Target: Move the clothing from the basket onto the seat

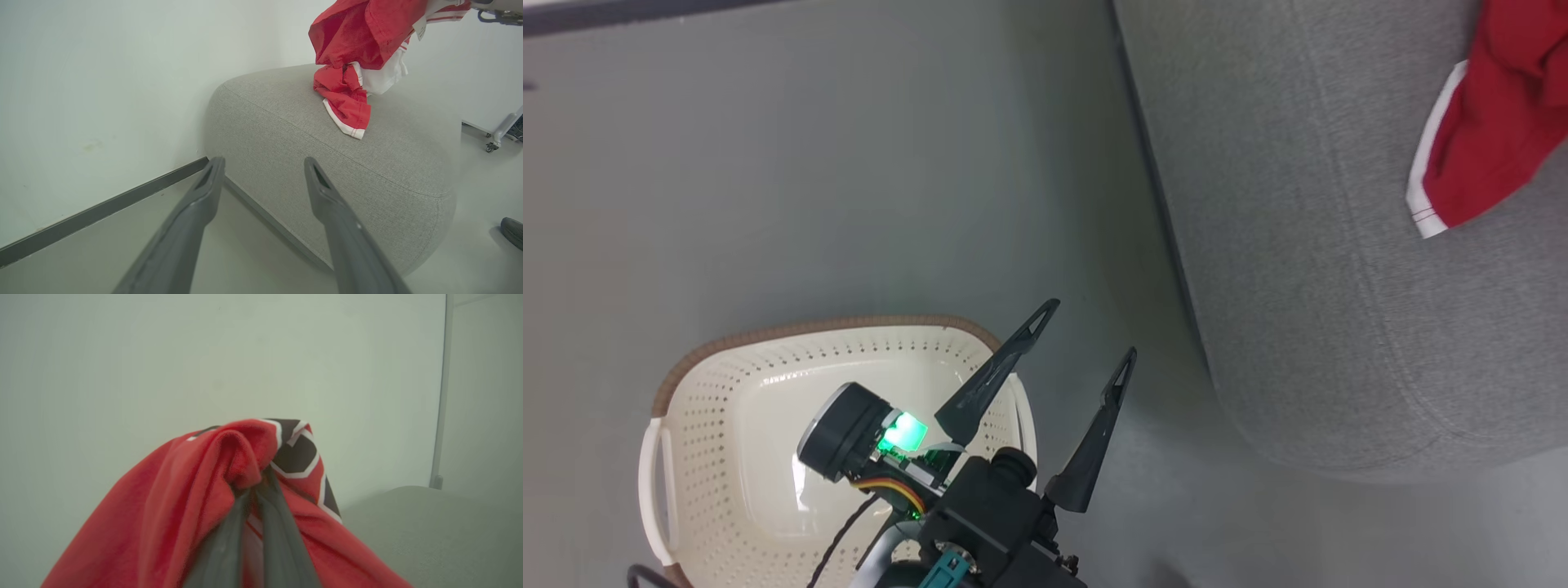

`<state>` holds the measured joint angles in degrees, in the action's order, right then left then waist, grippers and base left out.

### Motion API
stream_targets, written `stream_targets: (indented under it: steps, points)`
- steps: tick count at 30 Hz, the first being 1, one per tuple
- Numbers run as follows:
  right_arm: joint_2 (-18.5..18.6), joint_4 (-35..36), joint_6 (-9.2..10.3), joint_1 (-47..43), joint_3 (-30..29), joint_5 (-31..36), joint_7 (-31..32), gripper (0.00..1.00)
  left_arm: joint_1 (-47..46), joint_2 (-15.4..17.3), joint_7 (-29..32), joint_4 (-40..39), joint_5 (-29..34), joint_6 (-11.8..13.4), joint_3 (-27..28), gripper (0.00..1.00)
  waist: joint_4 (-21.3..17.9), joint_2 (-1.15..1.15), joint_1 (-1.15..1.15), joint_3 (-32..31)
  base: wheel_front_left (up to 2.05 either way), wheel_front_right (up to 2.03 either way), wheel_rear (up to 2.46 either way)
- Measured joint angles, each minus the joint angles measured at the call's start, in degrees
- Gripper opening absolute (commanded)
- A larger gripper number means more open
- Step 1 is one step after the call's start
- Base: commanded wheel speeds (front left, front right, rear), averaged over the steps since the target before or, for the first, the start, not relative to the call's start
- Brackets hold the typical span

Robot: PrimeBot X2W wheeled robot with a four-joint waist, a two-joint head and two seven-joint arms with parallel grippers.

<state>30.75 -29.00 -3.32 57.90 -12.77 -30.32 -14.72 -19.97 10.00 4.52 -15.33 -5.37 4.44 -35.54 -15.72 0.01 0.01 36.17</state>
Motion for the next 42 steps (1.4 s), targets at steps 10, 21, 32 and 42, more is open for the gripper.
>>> stream_targets:
  steps: [10,21,32,42]
  points:
    - [-0.78,-9.54,-0.29,1.85,0.2,-0.66,-0.01,0.0,-3.28,-0.05,0.43,0.27,1.59,-0.96,-0.25,1.0,1.7,0.0,0.0,6.12,0.0,0.0,0.0]
    - [-1.62,-15.71,-1.25,5.27,1.36,-0.49,0.0,0.0,-3.72,-0.12,-0.16,2.18,1.59,-1.45,-0.22,1.0,2.43,0.0,-0.01,7.95,0.0,0.0,0.0]
    - [-1.71,-20.43,-1.89,5.05,2.1,1.07,0.0,1.0,-4.56,-1.11,-2.87,5.63,1.3,-1.45,-0.13,1.0,2.76,-0.01,-0.01,5.53,0.0,0.0,0.0]
    - [-2.82,-23.26,-2.33,1.02,2.48,2.41,0.0,1.0,-4.51,-2.07,-5.84,8.26,-0.74,-2.0,-0.49,1.0,3.31,-0.01,-0.01,0.86,0.0,0.0,0.0]
